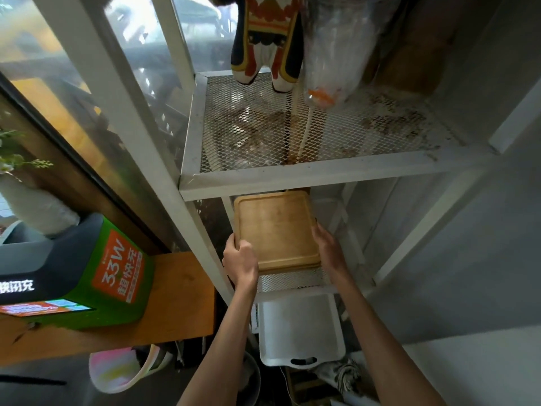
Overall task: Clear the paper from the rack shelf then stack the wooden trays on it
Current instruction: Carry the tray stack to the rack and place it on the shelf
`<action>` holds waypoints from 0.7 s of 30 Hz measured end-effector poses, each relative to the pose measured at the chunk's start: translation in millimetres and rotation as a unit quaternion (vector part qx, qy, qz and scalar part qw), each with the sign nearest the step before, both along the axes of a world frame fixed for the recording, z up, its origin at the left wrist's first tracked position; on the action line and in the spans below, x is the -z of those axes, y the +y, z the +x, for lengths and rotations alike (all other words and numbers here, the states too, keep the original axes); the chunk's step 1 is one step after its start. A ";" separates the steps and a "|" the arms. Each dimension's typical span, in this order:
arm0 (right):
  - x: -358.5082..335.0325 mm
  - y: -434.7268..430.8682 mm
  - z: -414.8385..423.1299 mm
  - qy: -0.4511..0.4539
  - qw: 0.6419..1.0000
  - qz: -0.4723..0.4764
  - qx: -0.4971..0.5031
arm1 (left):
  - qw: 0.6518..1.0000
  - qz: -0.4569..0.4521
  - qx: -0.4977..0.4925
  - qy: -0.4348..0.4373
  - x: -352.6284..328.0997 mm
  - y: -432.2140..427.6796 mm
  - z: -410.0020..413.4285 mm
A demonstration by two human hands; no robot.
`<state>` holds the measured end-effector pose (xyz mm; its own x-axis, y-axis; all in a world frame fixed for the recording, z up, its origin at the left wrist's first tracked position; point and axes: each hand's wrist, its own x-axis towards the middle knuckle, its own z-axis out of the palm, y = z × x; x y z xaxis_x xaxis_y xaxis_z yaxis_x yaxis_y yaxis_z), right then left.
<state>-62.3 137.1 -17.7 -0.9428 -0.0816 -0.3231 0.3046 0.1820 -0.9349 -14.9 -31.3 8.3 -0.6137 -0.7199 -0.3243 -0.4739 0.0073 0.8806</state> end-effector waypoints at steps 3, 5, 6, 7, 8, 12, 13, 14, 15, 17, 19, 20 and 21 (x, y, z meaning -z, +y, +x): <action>2.1 12.9 4.1 -0.009 0.994 0.065 -0.081 | 0.999 0.034 0.006 -0.015 4.6 -3.7 3.7; 3.8 18.0 10.6 0.000 0.980 0.151 -0.129 | 0.999 0.034 0.033 -0.021 7.9 -3.0 7.7; 5.2 21.0 13.5 0.019 0.969 0.199 -0.143 | 0.998 0.028 0.050 -0.019 9.4 -0.5 10.3; 5.5 22.5 15.4 0.037 0.959 0.234 -0.152 | 0.998 0.023 0.062 -0.011 10.5 0.8 13.1; 4.4 24.0 17.1 0.049 0.955 0.245 -0.163 | 0.997 0.022 0.070 -0.005 11.5 1.5 16.4; 0.8 23.6 22.9 0.042 0.962 0.196 -0.182 | 0.997 0.015 0.081 -0.003 15.8 2.7 22.9; 2.2 23.1 23.4 0.046 0.965 0.190 -0.175 | 0.997 0.009 0.080 -0.005 15.4 3.1 22.9; 4.1 22.3 23.9 0.046 0.967 0.187 -0.165 | 0.997 0.002 0.078 -0.010 14.7 3.5 22.8; 6.3 22.1 24.5 0.045 0.967 0.192 -0.158 | 0.997 -0.007 0.074 -0.012 14.2 3.8 22.5; 8.1 20.7 25.3 0.046 0.965 0.209 -0.154 | 0.997 -0.021 0.067 -0.015 13.9 4.4 22.1; 8.4 19.6 25.2 0.045 0.965 0.210 -0.152 | 0.997 -0.029 0.062 -0.019 13.6 4.5 21.8; 9.4 18.6 25.2 0.043 0.965 0.210 -0.152 | 0.998 -0.028 0.058 -0.022 13.2 4.4 21.5; 10.3 18.1 25.6 0.039 0.964 0.215 -0.151 | 0.998 -0.026 0.054 -0.023 13.4 4.6 21.5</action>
